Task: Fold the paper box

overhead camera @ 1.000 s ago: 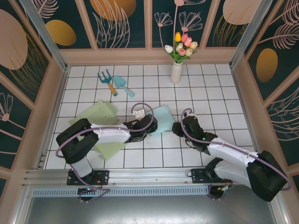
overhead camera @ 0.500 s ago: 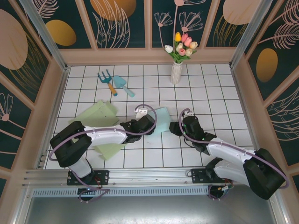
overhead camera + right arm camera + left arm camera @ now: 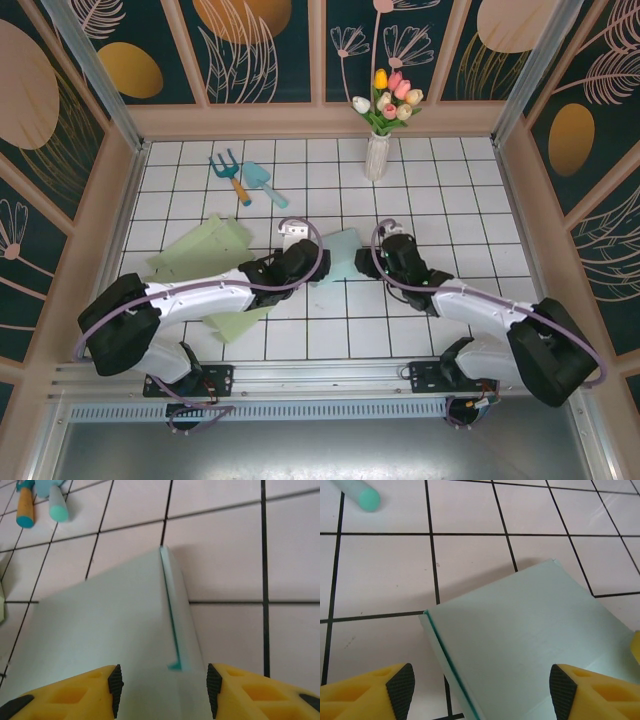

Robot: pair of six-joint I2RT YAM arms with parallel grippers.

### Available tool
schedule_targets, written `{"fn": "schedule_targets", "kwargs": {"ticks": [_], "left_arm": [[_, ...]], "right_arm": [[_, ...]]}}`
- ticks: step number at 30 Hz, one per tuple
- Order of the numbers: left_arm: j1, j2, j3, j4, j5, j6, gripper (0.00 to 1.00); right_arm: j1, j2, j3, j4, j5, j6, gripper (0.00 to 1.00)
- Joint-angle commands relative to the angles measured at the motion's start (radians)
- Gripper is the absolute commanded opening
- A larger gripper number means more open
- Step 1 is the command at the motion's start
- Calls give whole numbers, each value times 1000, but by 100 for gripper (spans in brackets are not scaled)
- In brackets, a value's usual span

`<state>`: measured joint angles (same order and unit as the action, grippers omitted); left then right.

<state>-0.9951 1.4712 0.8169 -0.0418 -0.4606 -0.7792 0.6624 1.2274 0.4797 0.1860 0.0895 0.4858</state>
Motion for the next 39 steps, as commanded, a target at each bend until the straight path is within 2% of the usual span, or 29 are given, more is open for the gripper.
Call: {"fn": "schedule_targets", "kwargs": {"ticks": [1,10,17,22,28,32,39], "left_arm": [[1,-20,-10,-26,6,-130,74],[0,71,-52,50,-9,-187,74],[2,72,-110,117,-12,-206,74],[1,80,-114,126,-16,-199,73],[10,54,-127,127,-42,-199,73],[10,30,-130,118,-32,-239,77],[11,58,-75,48,-51,-317,85]], "right_arm": [[-6,64,71,-62,41,-48,52],[-6,72,104,-112,25,-62,55],[-11,244,208,-115,18,-97,54],[-4,302,193,-62,-20,-49,51],[17,202,27,60,-33,149,47],[63,100,-77,112,42,262,46],[112,26,-144,126,112,304,46]]}}
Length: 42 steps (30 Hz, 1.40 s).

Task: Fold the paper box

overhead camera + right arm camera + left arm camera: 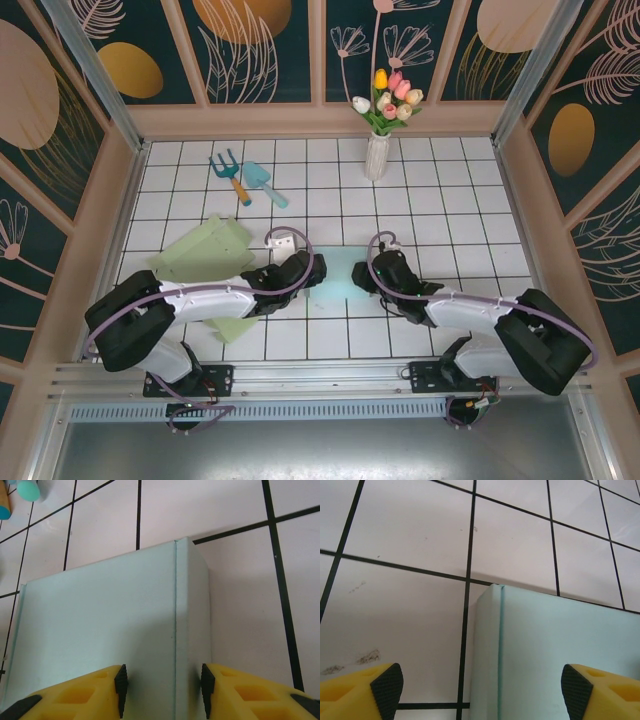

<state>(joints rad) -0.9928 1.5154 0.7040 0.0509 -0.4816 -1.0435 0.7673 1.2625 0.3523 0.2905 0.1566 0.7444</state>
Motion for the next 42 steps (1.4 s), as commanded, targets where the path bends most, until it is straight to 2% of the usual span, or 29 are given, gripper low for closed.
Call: {"fn": "schedule_targets", "kwargs": {"ticks": [1,5,10,15,21,27,30,42], "left_arm": [[9,26,52,-50,-22,-64,85],[9,71,95,-87,61,-154,84],[9,93,132,-165,158,-301,77],[6,74,90,-132,258,-396,75],[2,63,97,-190,256,-445,75],[2,88,101,-167,285,-454,74],[2,91,102,-151,302,-467,70],[-2,77,114,-191,254,-487,65]], "right_arm": [[7,-2,-15,19,45,43,47],[7,34,-13,35,32,42,47],[7,70,-2,45,20,37,46],[8,80,-6,50,24,37,47],[7,90,-11,63,24,37,47],[7,109,-14,78,19,41,47],[7,113,-18,78,21,40,47],[7,122,-18,79,24,35,46]]}}
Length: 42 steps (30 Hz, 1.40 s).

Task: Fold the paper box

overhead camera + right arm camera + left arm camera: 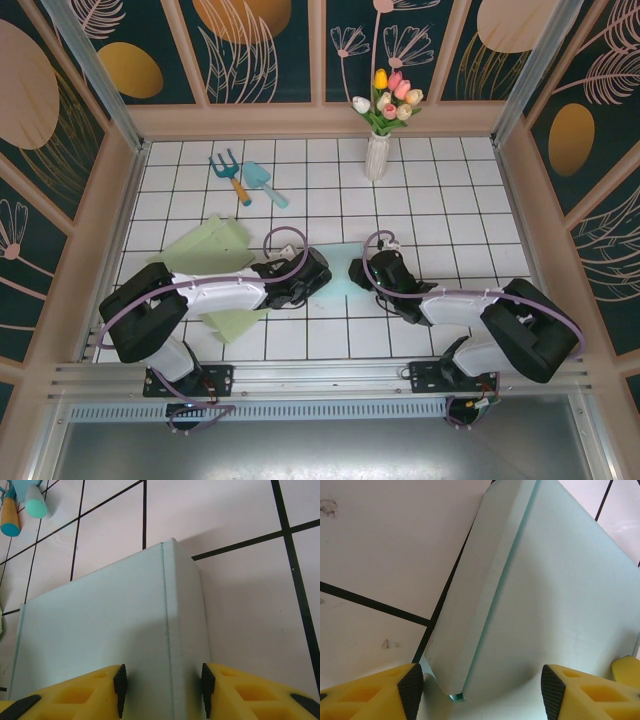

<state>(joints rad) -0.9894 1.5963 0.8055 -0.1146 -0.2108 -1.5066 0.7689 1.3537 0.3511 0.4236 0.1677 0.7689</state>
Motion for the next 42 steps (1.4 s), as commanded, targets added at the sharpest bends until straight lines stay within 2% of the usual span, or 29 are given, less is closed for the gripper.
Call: {"fn": "schedule_targets", "kwargs": {"ticks": [1,26,42], "left_arm": [[-6,-2,14,-25,-20,-23,65],[-5,10,-47,8,-73,-47,63],[-6,35,-23,37,-18,-74,58]], "right_arm": [[6,30,-17,-54,14,9,47],[9,-31,-47,-63,7,-2,46],[10,-16,-52,-48,10,-4,46]]}}
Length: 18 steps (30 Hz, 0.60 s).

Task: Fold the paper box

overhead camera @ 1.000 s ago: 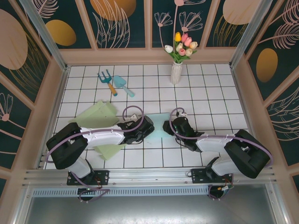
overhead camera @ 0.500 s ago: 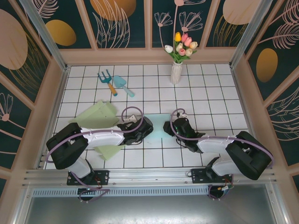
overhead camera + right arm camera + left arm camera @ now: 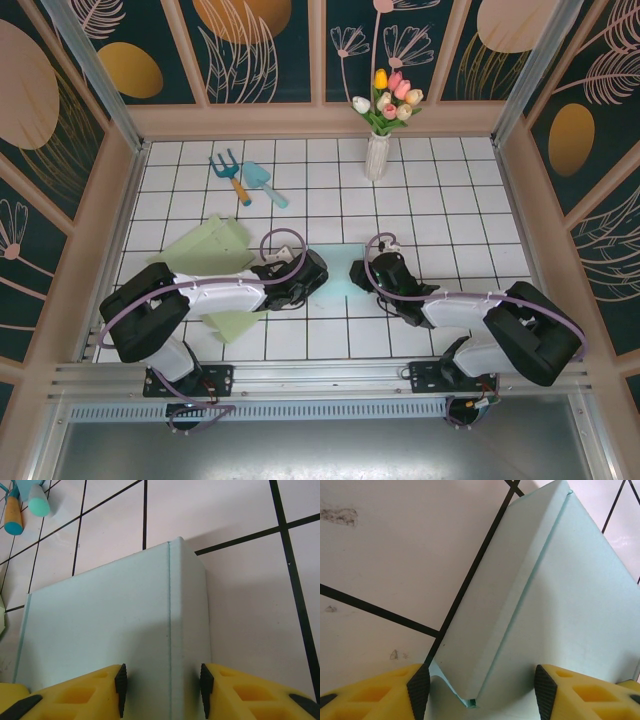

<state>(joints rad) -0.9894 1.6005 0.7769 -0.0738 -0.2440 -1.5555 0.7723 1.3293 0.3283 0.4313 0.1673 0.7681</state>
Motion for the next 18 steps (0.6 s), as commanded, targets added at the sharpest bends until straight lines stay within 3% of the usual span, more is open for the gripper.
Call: {"fn": "schedule_targets", "kwargs": {"ticks": [1,18], "left_arm": [[-5,36,5,-2,15,-27,57],[-6,34,-14,-52,-55,-35,55]], "right_arm": [[5,9,-29,-56,13,-3,46],[5,-41,-25,-107,20,-25,46]]}}
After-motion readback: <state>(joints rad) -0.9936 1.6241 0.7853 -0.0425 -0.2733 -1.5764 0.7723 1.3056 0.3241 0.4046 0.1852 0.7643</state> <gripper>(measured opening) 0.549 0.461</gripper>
